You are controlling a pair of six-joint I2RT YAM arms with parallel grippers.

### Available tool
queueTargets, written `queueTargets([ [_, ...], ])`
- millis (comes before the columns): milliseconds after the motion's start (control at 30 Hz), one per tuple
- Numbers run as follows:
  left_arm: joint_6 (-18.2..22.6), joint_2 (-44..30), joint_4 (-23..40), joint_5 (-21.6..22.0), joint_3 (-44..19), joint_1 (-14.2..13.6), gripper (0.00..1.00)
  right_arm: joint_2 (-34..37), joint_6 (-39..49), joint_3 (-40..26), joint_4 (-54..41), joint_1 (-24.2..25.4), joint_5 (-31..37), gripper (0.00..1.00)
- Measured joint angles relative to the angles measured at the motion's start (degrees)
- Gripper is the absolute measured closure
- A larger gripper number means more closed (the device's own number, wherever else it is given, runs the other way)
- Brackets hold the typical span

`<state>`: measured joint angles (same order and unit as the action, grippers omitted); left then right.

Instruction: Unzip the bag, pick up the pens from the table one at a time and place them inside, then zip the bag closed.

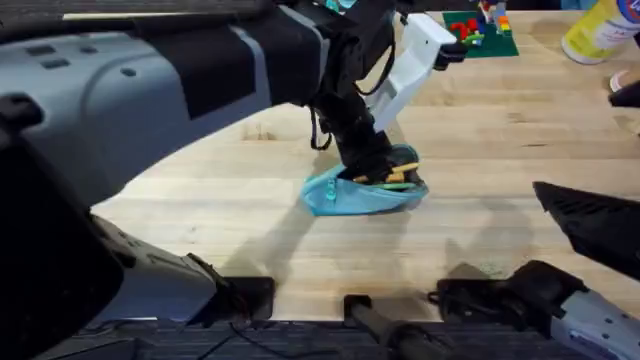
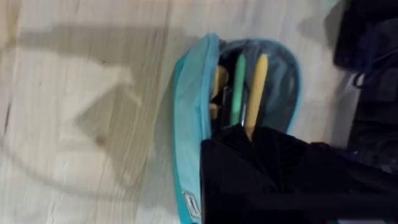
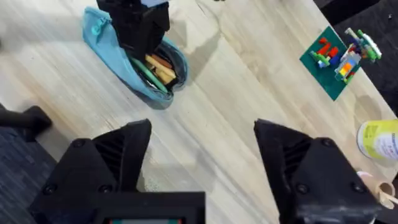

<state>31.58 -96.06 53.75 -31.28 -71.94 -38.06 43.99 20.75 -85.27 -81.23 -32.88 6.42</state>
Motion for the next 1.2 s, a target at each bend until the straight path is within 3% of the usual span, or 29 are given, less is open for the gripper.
queueTargets([
  [233,0.2,0.0,3.0,3.6,0.0,-0.1,0.959,0.0,0.0,0.0,0.0,0.0,0.0,0.005],
  [500,0.2,0.0,3.7,4.1,0.0,-0.1,0.956,0.0,0.0,0.0,0.0,0.0,0.0,0.003],
  [533,0.4,0.0,3.6,4.2,0.0,-0.1,0.895,0.0,0.0,0.0,0.0,0.0,0.0,0.003],
  [700,0.6,0.0,3.5,4.4,0.0,-0.1,0.104,0.0,0.0,0.0,0.0,0.0,0.0,0.003],
  [733,0.5,0.0,3.5,4.4,0.0,-0.1,0.031,0.0,0.0,0.0,0.0,0.0,0.0,0.003],
  [1200,0.6,0.0,3.5,4.4,0.0,-0.1,0.005,0.0,0.0,0.0,0.0,0.0,0.0,0.004],
])
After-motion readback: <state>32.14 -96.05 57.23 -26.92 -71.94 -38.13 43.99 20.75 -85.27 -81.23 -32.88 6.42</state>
